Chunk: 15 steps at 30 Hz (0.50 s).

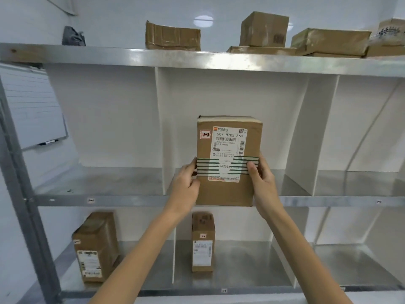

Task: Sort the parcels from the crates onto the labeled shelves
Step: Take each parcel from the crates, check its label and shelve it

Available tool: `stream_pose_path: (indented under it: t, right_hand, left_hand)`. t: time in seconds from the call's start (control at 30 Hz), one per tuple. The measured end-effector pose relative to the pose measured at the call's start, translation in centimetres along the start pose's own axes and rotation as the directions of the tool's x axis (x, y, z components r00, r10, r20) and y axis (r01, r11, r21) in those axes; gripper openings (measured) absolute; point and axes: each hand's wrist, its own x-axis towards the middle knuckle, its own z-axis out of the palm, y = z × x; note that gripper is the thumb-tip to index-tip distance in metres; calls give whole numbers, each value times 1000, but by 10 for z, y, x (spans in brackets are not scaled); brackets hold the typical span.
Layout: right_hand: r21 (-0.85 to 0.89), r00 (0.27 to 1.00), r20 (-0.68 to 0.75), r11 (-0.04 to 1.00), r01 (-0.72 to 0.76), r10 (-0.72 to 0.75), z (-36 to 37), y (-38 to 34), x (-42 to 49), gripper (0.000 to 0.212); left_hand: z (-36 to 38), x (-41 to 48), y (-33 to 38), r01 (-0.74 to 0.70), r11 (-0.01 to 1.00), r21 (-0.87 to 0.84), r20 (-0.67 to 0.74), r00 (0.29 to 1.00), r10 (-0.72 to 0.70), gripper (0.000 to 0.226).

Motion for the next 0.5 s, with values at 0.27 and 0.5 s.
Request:
stream_pose_path:
  t: [0.27,0.5]
  right_hand:
    - [-257,979,195,966,-2,54,-6,63,43,77]
    - [-241,963,266,970,18,48,13,93,70,83]
  left_hand:
    - [38,34,-37,10,999,44,-31,999,-9,64]
    - [45,51,-72,106,992,63,-152,984,-96,72]
